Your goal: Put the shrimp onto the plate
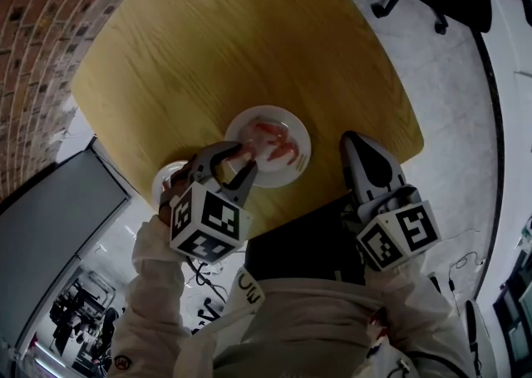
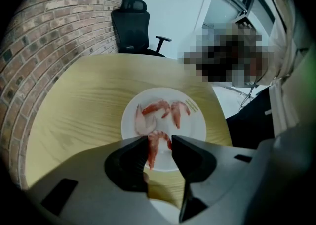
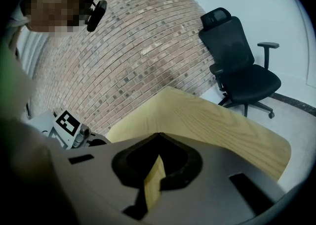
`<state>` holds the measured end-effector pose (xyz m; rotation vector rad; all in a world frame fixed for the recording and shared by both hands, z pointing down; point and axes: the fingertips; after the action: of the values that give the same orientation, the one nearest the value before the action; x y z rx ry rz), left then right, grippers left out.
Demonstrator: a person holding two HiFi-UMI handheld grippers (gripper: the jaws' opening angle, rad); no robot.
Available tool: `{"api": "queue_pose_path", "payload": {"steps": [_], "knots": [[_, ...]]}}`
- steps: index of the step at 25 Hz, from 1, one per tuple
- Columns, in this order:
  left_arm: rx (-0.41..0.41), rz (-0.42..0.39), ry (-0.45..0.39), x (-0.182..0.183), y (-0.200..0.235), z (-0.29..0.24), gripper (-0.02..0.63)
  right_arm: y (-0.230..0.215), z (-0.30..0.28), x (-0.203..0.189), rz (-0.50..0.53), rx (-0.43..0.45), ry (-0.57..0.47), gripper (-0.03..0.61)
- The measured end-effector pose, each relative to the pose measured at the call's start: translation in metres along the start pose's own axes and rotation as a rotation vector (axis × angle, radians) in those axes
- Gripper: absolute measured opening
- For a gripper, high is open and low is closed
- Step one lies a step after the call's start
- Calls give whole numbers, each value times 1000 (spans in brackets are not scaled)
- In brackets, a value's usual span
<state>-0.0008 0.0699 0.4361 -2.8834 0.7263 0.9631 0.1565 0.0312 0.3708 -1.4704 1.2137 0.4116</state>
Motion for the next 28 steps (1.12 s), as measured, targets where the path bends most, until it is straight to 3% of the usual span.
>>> {"api": "queue_pose_path", "payload": {"steps": [28], "knots": [[41, 31, -18, 5, -3, 1, 153, -3, -1, 2, 7, 40, 25, 25]]}}
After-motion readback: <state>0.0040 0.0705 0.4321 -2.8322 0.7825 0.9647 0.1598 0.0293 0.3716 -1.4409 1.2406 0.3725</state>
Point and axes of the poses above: the fingertips, and each gripper's own axes: z backward along the fingers, y to its left, x out of its top, and after that the axes turned 15 degrees about -y, right-handed
